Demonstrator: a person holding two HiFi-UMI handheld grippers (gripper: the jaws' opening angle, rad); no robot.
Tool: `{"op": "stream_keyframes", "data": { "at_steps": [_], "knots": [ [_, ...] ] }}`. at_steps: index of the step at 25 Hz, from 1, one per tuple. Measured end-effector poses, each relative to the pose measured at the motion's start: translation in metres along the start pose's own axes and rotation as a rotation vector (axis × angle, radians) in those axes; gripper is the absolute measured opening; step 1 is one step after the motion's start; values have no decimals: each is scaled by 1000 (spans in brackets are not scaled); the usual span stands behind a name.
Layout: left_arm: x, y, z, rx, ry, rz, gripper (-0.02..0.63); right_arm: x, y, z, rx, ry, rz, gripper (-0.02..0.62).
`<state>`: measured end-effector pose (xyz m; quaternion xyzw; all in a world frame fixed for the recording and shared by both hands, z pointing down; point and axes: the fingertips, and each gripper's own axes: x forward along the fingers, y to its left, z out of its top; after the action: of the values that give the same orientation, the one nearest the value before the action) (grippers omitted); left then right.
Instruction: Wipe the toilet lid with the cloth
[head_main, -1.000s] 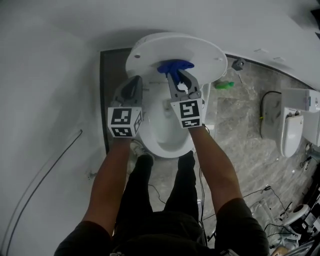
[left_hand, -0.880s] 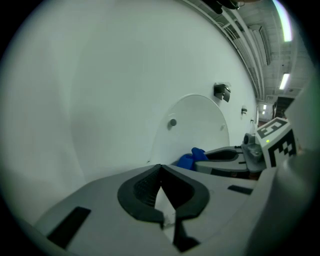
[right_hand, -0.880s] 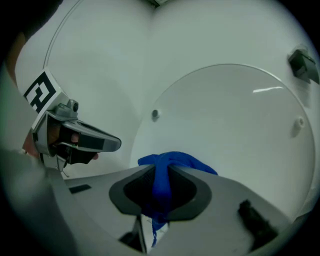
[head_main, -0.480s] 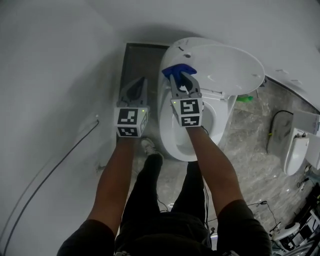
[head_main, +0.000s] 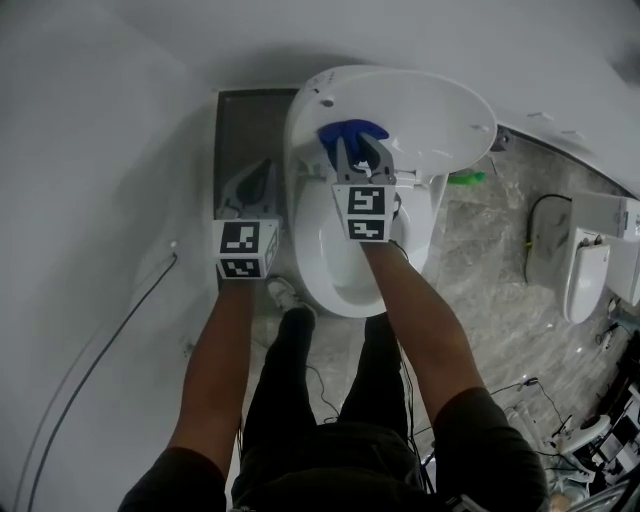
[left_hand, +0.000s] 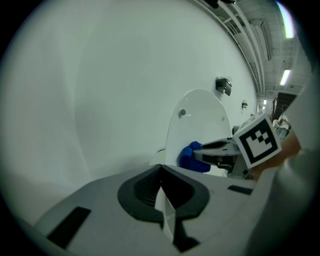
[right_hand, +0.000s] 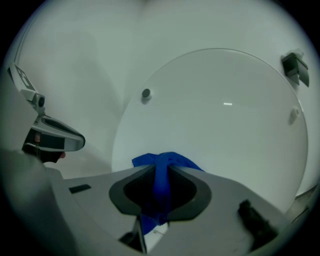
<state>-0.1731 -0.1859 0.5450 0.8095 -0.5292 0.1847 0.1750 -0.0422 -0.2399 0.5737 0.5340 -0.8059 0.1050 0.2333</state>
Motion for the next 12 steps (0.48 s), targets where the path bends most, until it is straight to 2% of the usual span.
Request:
{"op": "stream_keyframes", "data": {
  "at_steps": [6,12],
  "knots": [
    [21,-40,7,3,1,-34,11,-21,-57,-17,-18,28,-60,75],
    [44,-92,20,71,-10,-105,11,-41,-112,-36,-17,49,-148,75]
  ]
}}
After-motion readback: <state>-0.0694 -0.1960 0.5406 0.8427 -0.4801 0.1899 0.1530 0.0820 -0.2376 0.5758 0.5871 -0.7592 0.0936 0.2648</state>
